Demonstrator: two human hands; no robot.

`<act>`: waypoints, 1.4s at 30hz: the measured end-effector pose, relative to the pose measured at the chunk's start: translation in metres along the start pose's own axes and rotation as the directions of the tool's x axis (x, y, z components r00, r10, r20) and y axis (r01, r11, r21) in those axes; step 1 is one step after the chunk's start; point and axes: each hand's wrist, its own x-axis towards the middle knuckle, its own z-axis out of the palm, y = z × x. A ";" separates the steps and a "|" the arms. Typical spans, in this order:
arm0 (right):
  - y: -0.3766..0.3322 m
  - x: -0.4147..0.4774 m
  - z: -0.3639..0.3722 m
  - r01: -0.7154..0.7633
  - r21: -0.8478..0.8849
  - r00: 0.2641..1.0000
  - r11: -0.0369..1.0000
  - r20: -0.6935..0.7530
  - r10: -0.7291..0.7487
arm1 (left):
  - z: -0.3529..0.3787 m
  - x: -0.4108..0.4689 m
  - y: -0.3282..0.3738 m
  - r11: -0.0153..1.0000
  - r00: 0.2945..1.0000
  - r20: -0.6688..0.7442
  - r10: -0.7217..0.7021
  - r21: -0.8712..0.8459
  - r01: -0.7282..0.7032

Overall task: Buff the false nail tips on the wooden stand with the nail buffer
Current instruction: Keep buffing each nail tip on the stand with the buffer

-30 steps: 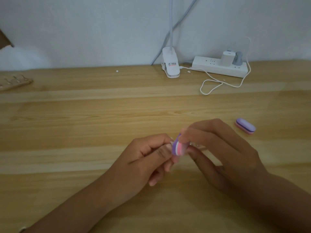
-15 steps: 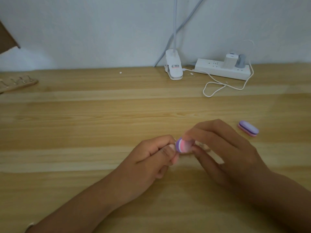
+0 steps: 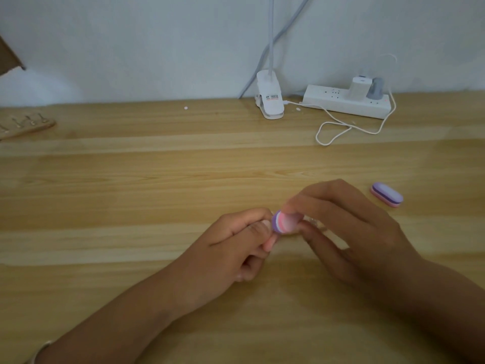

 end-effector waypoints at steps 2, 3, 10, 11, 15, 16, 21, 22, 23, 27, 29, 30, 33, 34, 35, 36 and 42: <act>-0.008 -0.001 0.007 0.040 0.041 0.999 0.998 -0.003 -0.040 | -0.001 0.000 -0.002 1.000 1.000 -0.004 -0.008 -0.005 0.008; -0.010 -0.001 0.008 0.066 0.037 0.998 0.997 0.001 -0.066 | -0.001 0.000 -0.003 1.000 1.000 -0.004 -0.007 -0.005 0.007; -0.008 0.001 0.004 0.040 0.015 0.999 0.999 -0.015 -0.040 | -0.002 0.000 -0.005 1.000 1.000 0.022 0.021 0.001 -0.021; -0.011 0.000 0.005 0.065 0.011 0.998 0.998 -0.004 -0.065 | -0.002 0.000 -0.006 1.000 0.999 0.024 0.023 0.003 -0.023; 0.012 0.001 -0.008 -0.027 -0.120 1.000 0.992 -0.012 0.026 | -0.006 -0.002 -0.006 0.998 0.997 0.042 0.065 0.023 -0.066; 0.016 0.001 -0.012 -0.087 -0.105 0.995 0.991 -0.048 0.082 | -0.007 -0.002 -0.005 0.996 0.996 0.042 0.079 0.026 -0.080; -0.006 0.001 0.000 -0.021 0.032 0.993 0.999 -0.117 0.024 | -0.008 0.000 -0.006 0.989 0.990 -0.022 0.137 0.067 -0.135; -0.007 0.001 0.002 0.001 0.043 0.994 0.999 -0.105 0.004 | -0.008 0.000 -0.006 0.984 0.987 -0.032 0.157 0.095 -0.154; -0.006 0.001 0.002 -0.002 0.039 0.995 0.999 -0.097 0.006 | -0.007 0.000 -0.006 0.978 0.983 -0.043 0.176 0.122 -0.170; -0.003 0.001 -0.001 -0.045 0.024 0.992 0.999 -0.114 0.047 | -0.009 -0.001 -0.007 0.963 0.971 -0.093 0.221 0.182 -0.201; -0.009 0.000 0.004 0.009 0.087 0.995 0.996 -0.101 -0.001 | -0.008 0.000 -0.005 0.948 0.959 -0.073 0.275 0.186 -0.258; -0.009 0.000 0.004 0.025 0.088 0.995 0.996 -0.094 -0.017 | -0.007 0.000 -0.005 0.942 0.953 -0.071 0.295 0.190 -0.277; -0.001 0.001 -0.001 -0.036 0.050 0.995 0.998 -0.090 0.040 | -0.010 0.000 -0.008 0.925 0.942 -0.129 0.310 0.268 -0.268; -0.001 0.001 -0.001 -0.044 0.066 0.995 0.997 -0.087 0.050 | -0.011 0.001 -0.009 0.914 0.937 -0.139 0.322 0.303 -0.269; -0.004 0.001 0.001 -0.031 0.094 0.996 0.995 -0.079 0.038 | -0.011 0.001 -0.010 0.900 0.929 -0.139 0.343 0.330 -0.283; -0.007 0.000 0.004 -0.004 0.118 0.998 0.993 -0.068 0.012 | -0.011 0.001 -0.011 0.888 0.920 -0.140 0.365 0.348 -0.300; 0.001 0.001 0.006 -0.053 0.057 0.998 0.997 -0.037 0.055 | -0.013 0.002 -0.015 0.815 0.885 -0.179 0.429 0.500 -0.293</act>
